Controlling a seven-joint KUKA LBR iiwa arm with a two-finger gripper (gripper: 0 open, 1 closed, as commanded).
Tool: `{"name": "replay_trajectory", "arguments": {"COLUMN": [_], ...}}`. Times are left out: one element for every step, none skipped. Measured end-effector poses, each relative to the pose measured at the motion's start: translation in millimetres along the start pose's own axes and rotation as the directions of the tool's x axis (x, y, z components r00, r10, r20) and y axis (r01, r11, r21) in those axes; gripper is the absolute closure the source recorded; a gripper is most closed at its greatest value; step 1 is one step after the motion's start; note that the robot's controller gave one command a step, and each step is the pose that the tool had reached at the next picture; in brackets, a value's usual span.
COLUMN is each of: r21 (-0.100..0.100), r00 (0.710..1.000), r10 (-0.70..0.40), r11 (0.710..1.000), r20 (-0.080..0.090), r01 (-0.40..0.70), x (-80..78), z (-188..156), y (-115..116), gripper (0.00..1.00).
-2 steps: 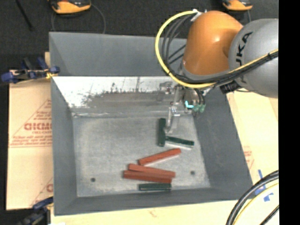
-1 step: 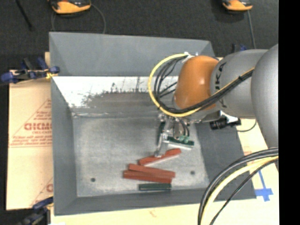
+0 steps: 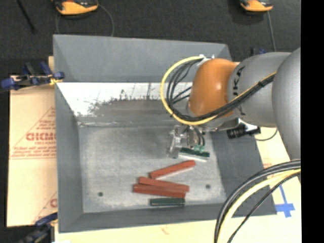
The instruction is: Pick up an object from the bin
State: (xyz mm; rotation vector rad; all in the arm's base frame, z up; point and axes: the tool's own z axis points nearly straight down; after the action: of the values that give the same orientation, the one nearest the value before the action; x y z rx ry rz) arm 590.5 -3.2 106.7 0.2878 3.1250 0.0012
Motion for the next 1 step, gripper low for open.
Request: {"name": "replay_trajectory", "arguments": {"r21": [0.000], "r00": [1.000], "r10": [0.000], "r11": [1.000], "r20": [0.000], "r01": [0.000], "x": [0.0], "z": [0.0], "y": [0.0], "gripper": [0.00]}}
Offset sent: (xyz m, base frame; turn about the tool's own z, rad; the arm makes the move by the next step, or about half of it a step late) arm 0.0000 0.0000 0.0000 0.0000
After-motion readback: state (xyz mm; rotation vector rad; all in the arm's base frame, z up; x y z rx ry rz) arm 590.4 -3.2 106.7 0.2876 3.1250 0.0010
